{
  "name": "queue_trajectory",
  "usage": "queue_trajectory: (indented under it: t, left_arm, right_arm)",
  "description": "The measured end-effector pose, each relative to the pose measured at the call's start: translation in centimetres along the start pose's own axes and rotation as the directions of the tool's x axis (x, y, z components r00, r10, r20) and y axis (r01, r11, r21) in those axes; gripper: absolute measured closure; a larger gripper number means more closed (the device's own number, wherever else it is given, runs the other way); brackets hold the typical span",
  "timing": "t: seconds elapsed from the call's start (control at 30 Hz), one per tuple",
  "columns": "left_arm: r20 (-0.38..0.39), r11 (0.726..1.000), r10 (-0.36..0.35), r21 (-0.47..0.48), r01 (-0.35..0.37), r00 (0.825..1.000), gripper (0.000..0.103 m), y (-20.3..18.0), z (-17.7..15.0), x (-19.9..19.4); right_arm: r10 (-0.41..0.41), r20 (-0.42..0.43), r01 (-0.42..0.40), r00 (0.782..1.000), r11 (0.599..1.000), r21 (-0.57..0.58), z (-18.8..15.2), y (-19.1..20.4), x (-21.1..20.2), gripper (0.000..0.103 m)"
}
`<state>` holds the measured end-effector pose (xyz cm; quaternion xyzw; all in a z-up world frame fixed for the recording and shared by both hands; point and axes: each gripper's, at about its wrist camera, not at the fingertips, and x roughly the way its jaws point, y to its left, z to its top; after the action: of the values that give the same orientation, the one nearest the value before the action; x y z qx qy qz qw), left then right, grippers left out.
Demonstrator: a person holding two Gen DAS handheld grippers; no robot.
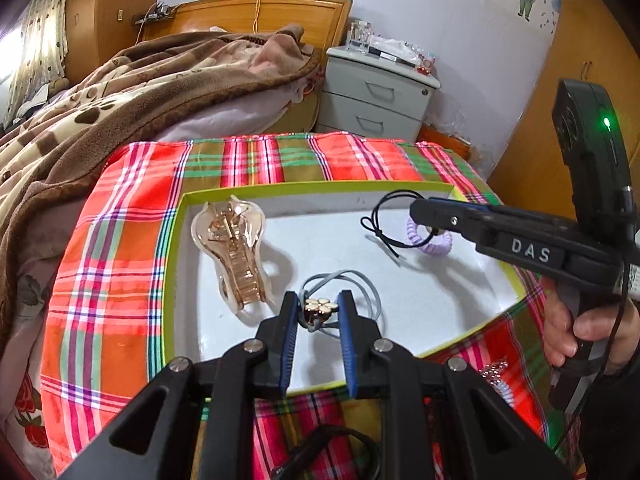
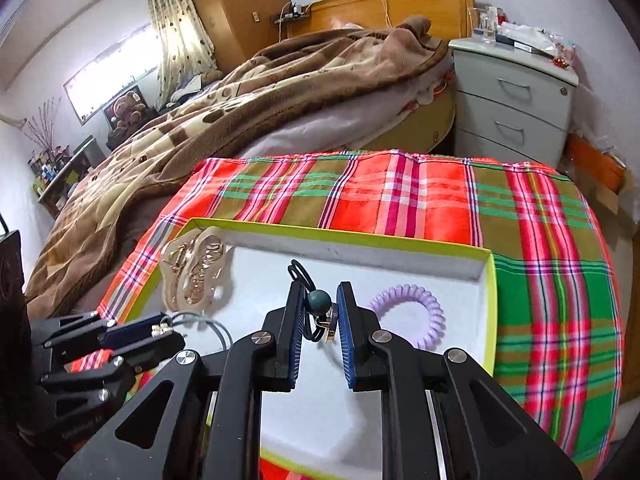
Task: Organize jewelry
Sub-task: 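Carry both hair ties into the yellow box and open both tools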
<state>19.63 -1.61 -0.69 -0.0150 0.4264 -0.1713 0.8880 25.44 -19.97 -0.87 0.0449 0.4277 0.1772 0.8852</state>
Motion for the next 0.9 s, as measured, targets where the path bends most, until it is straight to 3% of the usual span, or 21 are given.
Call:
queue_trajectory:
  t: [0.2, 0.57, 0.9]
  left_arm:
    - [-0.015, 1.000, 0.014, -0.003, -0.014, 1.000, 0.082, 0.0, -0.1, 1.0]
    - [-0.037, 1.000, 0.026, -0.001, -0.026, 0.999, 0.081, -0.1, -0.3, 1.8]
    - [-0.029, 0.999, 0.040, 0.010, -0.040, 0.999, 0.068, -0.2, -0.3, 1.6]
  right_arm:
    - [0.005, -0.038, -0.005, 0.999, 1.000, 0.001, 0.5, -0.5, 1.9, 0.086]
    - [-0.090, -0.052, 0.087, 0.995, 0.995, -0.042, 0.1, -0.6, 3.6, 0.086]
    - [-0.126, -0.026, 0.124, 0.992, 0.990, -0.068, 0.3, -0.3, 3.6, 0.086]
